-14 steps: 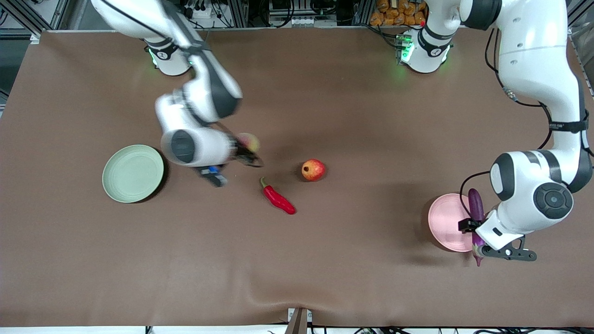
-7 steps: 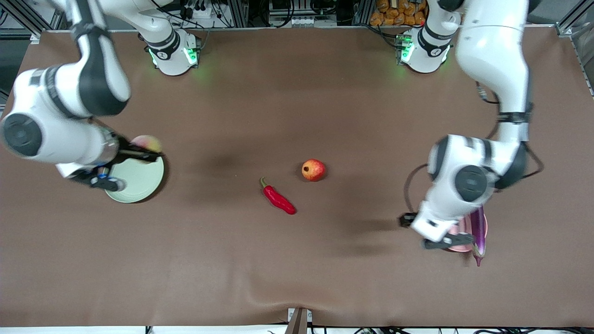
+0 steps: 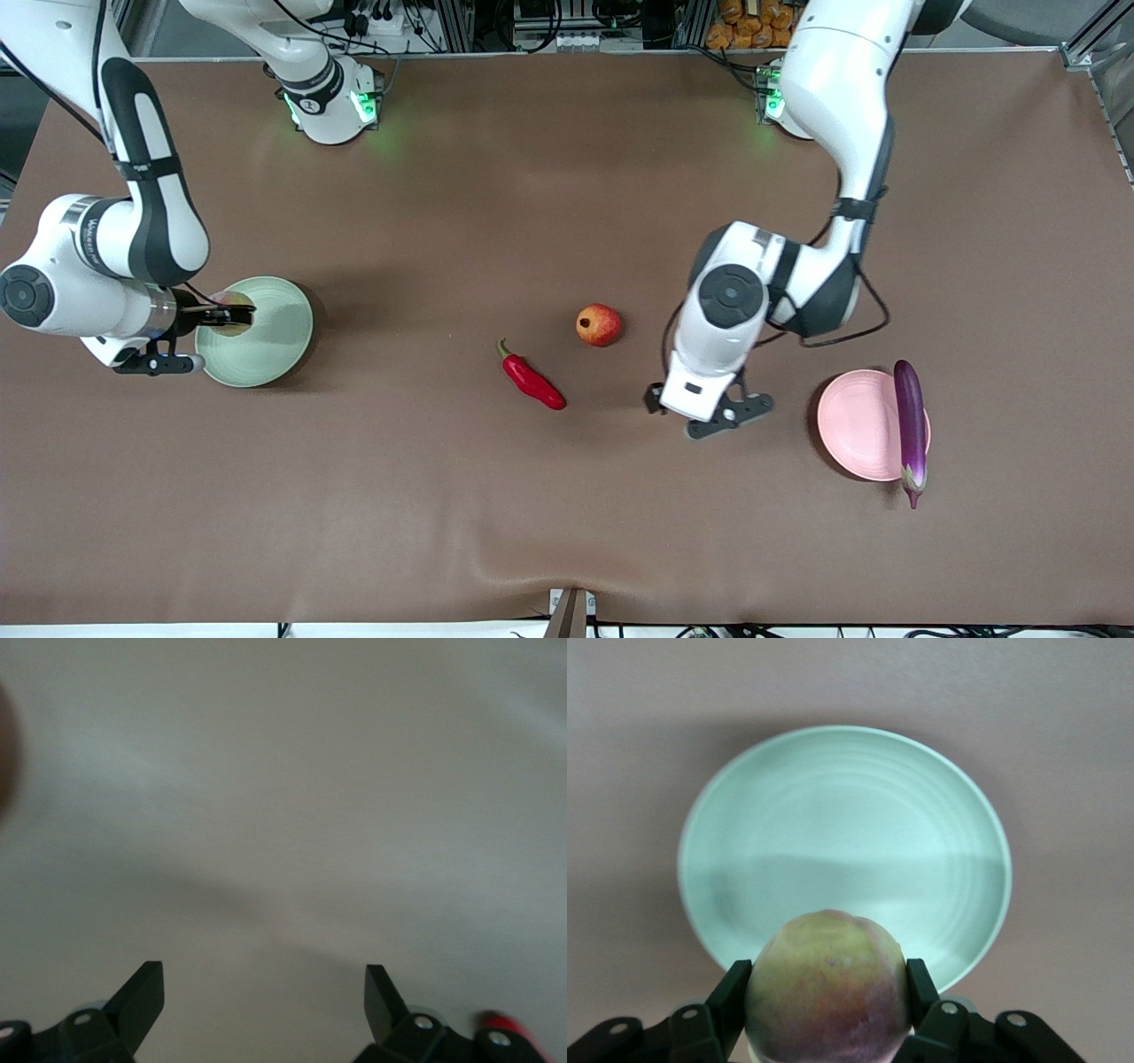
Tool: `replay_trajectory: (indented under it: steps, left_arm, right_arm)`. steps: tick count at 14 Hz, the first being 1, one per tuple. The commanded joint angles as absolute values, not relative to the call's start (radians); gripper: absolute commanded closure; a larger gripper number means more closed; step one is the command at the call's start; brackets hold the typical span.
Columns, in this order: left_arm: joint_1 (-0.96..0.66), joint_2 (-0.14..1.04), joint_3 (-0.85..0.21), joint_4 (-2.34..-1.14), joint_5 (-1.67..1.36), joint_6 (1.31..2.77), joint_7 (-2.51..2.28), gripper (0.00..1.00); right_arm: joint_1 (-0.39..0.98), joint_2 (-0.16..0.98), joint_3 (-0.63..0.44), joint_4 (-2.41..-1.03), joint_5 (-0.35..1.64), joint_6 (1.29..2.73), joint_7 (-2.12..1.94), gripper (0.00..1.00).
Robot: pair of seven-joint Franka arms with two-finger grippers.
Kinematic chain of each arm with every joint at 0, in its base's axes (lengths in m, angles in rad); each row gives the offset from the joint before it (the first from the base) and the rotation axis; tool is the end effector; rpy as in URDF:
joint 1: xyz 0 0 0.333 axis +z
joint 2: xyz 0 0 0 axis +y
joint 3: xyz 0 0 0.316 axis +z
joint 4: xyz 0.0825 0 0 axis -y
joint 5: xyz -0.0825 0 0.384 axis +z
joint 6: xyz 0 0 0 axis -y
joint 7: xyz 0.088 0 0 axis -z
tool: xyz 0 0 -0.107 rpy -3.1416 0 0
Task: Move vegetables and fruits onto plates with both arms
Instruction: 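Place the peach on the green plate while the left gripper reaches the chili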
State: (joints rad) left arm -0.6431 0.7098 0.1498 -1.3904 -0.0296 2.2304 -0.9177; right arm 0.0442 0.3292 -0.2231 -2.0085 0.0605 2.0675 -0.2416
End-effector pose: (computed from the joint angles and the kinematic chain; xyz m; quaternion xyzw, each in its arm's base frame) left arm 0.6422 -0.3735 0.3057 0.9773 0.1973 0.0751 0.0179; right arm 0.5626 -0.0959 0.2760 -0.9913 -0.0144 0.1297 0.0156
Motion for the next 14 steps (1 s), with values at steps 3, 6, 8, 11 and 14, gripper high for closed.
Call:
replay_trajectory:
  steps: [3,6,8,11,14]
  left_arm:
    - [-0.725,0.817,0.153,-1.338,-0.046,2.429,-1.162,0.00]
    - [-0.784,0.879,0.155,-1.299,-0.046,2.554,-1.276,0.00]
    - [-0.808,0.917,0.156,-1.295,-0.046,2.661,-1.350,0.00]
    - [-0.841,0.980,0.158,-1.243,-0.046,2.743,-1.394,0.00]
    - [-0.874,1.014,0.158,-1.204,-0.046,2.750,-1.498,0.00]
  right_arm:
    - [0.025,0.331,-0.233,-2.175,0.063,2.305,-0.325,1.00]
    - [0.025,0.348,-0.232,-2.194,0.064,2.344,-0.324,1.00]
    - [0.028,0.360,-0.232,-2.188,0.064,2.344,-0.324,0.75]
    - [0.031,0.371,-0.232,-2.183,0.113,2.335,-0.324,0.00]
    - [0.040,0.364,-0.232,-2.079,0.143,2.155,-0.316,0.00]
